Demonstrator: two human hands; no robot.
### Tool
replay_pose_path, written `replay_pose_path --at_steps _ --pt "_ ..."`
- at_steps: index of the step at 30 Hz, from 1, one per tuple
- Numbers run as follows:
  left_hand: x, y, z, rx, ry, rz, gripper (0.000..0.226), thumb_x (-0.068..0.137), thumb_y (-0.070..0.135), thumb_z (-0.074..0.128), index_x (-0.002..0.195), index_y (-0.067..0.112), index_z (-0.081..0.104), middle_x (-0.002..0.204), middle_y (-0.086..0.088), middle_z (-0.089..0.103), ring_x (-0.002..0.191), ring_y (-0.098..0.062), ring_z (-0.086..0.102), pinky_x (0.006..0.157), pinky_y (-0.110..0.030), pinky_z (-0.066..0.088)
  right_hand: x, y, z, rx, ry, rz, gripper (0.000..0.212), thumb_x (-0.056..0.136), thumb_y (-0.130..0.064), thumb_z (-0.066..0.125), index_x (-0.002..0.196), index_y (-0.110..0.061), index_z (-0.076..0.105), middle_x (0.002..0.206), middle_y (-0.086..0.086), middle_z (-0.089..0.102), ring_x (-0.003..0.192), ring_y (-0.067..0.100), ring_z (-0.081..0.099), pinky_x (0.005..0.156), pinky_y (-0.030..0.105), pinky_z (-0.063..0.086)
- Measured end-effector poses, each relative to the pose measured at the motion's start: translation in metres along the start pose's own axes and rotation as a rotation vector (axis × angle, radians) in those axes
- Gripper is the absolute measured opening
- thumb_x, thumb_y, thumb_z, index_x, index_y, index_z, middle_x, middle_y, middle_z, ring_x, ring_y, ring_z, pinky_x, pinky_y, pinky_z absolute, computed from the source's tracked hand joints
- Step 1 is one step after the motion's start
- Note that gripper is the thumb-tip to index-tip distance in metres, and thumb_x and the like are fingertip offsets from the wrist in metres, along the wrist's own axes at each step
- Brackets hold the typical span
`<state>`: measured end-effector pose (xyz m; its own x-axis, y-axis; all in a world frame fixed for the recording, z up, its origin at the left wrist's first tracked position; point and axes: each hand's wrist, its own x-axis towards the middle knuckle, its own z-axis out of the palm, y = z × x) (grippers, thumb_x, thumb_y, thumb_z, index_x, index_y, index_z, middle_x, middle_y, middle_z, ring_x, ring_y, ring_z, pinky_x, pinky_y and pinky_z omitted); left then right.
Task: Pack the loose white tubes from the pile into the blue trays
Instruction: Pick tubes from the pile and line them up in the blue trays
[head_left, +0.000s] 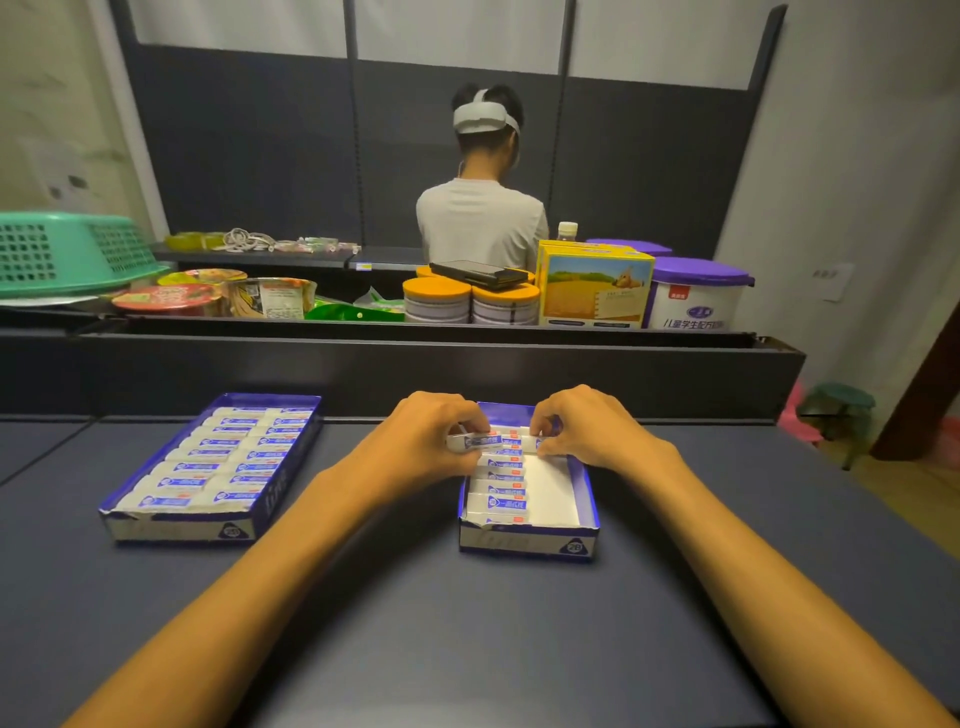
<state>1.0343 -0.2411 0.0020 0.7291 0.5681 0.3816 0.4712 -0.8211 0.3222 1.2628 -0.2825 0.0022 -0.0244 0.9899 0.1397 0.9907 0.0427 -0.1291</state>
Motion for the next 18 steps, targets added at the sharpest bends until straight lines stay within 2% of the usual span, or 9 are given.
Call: replay_pose_path --at_steps 7,13,18 --pt "0.000 -0.001 0.001 -0.013 0.004 -0.004 0.030 0.081 0.027 0.075 0.110 0.021 0.067 0.108 0.004 0.068 0.092 -0.006 0.062 0.078 -0.022 0.055 0.004 -0.001 0.000 -0.036 -0.008 -0.022 0.019 0.084 -0.031 0.073 0.101 -0.023 0.067 0.108 -0.002 0.067 0.096 0.016 0.061 0.079 0.029 0.053" --pt "0.000 0.000 0.000 -0.011 0.003 -0.025 0.032 0.082 0.030 0.075 0.111 0.022 0.067 0.110 0.004 0.068 0.095 -0.009 0.063 0.080 -0.026 0.056 0.000 0.002 -0.001 0.019 -0.016 -0.022 0.026 0.085 -0.035 0.071 0.108 -0.024 0.066 0.114 -0.004 0.065 0.097 0.013 0.059 0.081 0.030 0.054" --pt "0.008 0.003 0.001 -0.018 0.054 -0.034 0.029 0.080 0.029 0.076 0.108 0.024 0.069 0.106 0.006 0.070 0.092 -0.007 0.063 0.079 -0.031 0.057 -0.016 0.015 -0.014 0.168 0.151 0.056 0.035 0.085 -0.038 0.070 0.117 -0.027 0.060 0.115 -0.007 0.061 0.100 0.008 0.055 0.081 0.028 0.053"
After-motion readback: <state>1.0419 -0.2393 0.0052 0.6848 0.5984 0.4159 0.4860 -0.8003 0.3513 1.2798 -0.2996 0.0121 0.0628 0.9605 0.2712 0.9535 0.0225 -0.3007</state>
